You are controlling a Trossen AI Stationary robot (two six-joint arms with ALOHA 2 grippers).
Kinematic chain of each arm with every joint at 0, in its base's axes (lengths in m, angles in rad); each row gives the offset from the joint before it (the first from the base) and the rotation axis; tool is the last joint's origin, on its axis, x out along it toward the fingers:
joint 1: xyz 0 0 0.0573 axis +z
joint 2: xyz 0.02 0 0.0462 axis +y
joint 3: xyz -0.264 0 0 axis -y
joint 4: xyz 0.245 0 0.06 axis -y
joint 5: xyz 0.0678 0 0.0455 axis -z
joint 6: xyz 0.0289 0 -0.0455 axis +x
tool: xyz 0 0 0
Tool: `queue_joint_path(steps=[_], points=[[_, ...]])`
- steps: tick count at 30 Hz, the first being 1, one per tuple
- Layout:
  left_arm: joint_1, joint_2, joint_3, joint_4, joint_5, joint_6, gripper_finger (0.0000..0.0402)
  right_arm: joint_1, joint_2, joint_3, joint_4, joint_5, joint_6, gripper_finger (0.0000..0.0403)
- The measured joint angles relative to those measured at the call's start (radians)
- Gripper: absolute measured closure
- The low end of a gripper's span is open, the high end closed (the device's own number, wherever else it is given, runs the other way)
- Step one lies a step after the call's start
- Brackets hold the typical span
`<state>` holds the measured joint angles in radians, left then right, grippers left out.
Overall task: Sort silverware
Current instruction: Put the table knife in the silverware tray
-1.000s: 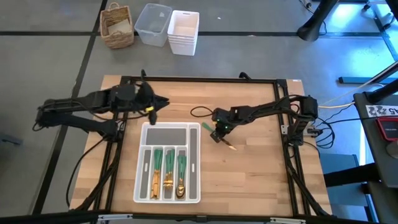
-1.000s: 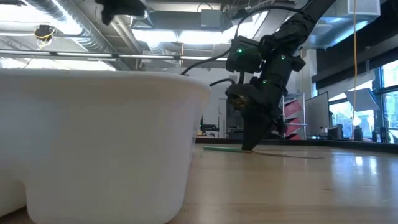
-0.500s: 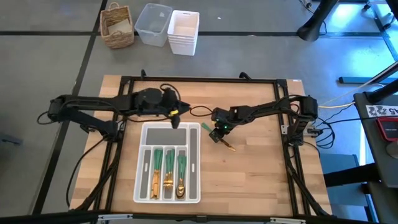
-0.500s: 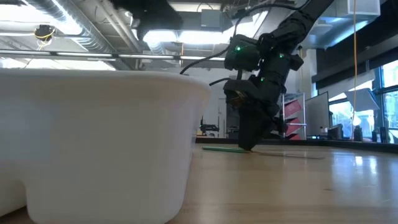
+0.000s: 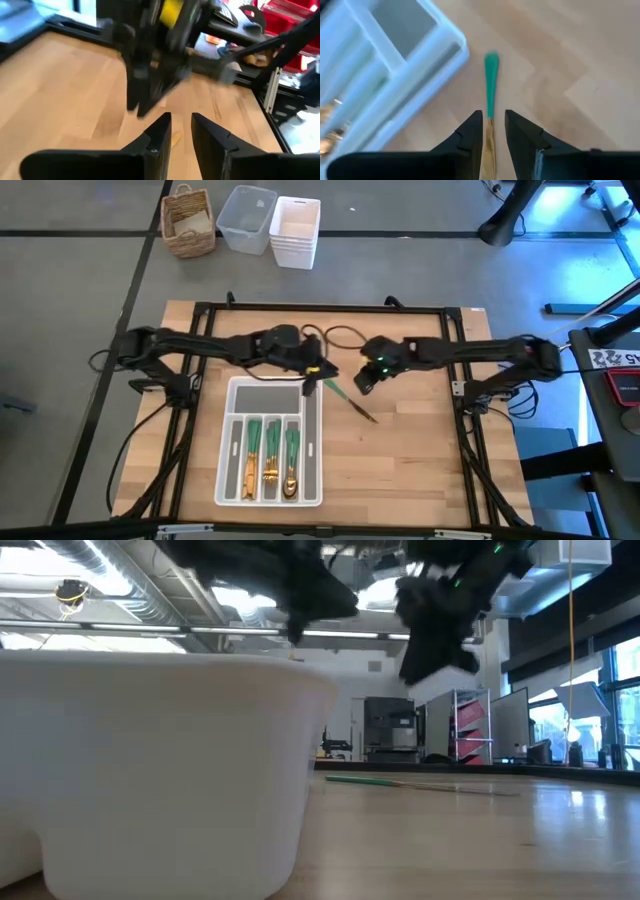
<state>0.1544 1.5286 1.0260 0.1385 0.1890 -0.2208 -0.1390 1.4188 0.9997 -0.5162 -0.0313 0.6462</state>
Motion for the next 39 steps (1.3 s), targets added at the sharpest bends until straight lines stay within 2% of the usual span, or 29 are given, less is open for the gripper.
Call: queue_joint_path(steps=[4,6,14,20,26,31,34,39], points=[[0.025,0.14,0.115,-0.015,0.103,0.05,0.0334,0.0,-0.13,0.001,-0.032,0.05,0.003,0.032],[0.03,0.207,0.189,-0.087,0.121,0.102,0.0334,0.002,-0.192,0.001,-0.035,0.076,0.003,0.032],[0.028,0.468,0.545,-0.57,0.124,0.455,0.0334,0.002,-0.4,0.001,-0.042,0.136,0.002,0.032],[0.016,0.655,0.744,-0.829,0.082,0.578,0.0327,0.001,-0.485,0.002,-0.051,0.185,0.002,0.032],[-0.011,0.747,0.793,-0.857,0.007,0.681,0.0276,0.001,-0.496,0.002,-0.095,0.207,0.002,0.032],[-0.029,0.749,0.788,-0.844,-0.047,0.789,0.0237,0.002,-0.491,0.002,-0.145,0.207,0.003,0.032],[-0.031,0.749,0.786,-0.837,-0.068,0.815,0.0235,0.002,-0.491,0.002,-0.147,0.207,0.003,0.032],[-0.03,0.754,0.781,-0.832,-0.076,0.85,0.0254,0.002,-0.491,0.002,-0.141,0.205,0.003,0.032]])
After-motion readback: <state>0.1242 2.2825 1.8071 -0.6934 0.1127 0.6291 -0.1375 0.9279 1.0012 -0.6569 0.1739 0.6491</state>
